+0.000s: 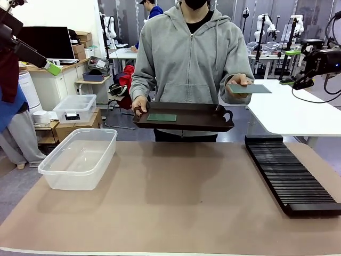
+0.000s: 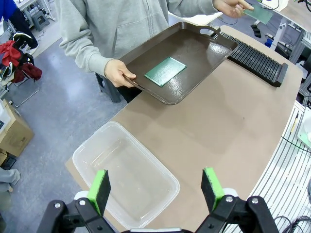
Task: Sort PCBs into racks and boxes based on the side picked up.
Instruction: Pick up the Blank PCB handed by the Human.
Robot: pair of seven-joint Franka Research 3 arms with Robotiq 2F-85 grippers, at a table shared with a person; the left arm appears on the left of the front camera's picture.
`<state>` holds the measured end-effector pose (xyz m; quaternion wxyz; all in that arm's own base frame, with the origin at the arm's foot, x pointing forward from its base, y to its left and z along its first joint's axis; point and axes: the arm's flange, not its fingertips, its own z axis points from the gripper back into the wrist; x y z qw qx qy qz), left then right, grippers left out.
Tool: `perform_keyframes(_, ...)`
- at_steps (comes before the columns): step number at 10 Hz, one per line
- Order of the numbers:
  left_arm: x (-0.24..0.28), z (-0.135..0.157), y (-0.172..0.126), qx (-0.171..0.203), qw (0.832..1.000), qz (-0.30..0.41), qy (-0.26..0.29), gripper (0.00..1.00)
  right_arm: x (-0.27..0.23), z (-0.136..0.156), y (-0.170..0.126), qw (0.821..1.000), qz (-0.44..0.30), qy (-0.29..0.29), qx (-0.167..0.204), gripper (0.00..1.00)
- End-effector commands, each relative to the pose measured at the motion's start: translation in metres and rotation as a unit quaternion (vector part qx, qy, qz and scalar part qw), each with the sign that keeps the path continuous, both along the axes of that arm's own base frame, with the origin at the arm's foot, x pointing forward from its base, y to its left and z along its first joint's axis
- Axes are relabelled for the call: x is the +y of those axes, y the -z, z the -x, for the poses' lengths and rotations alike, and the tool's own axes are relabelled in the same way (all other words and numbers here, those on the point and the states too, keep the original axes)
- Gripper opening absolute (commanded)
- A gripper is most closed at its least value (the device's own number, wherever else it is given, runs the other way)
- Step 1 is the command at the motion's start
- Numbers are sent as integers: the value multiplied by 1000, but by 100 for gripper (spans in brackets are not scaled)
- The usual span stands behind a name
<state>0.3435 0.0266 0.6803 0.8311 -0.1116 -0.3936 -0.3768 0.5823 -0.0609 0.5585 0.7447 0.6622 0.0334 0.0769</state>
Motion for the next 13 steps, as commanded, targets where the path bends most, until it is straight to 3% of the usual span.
perform_keyframes(1, 1, 0, 2, -3, 1000, 4, 1, 100, 1, -7, 5, 999, 1, -41, 21, 100)
perform_keyframes(4, 1, 0, 2, -3, 1000, 4, 1, 100, 9, -5, 22, 997, -1, -73, 20, 100)
perform_keyframes(8, 1, 0, 2, -3, 1000, 4, 1, 100, 30, 1, 32, 995, 16, -100, -14, 100)
perform_keyframes(13, 1, 0, 2, -3, 1000, 4, 1, 100, 67, -4, 43, 995, 1, -91, -38, 100)
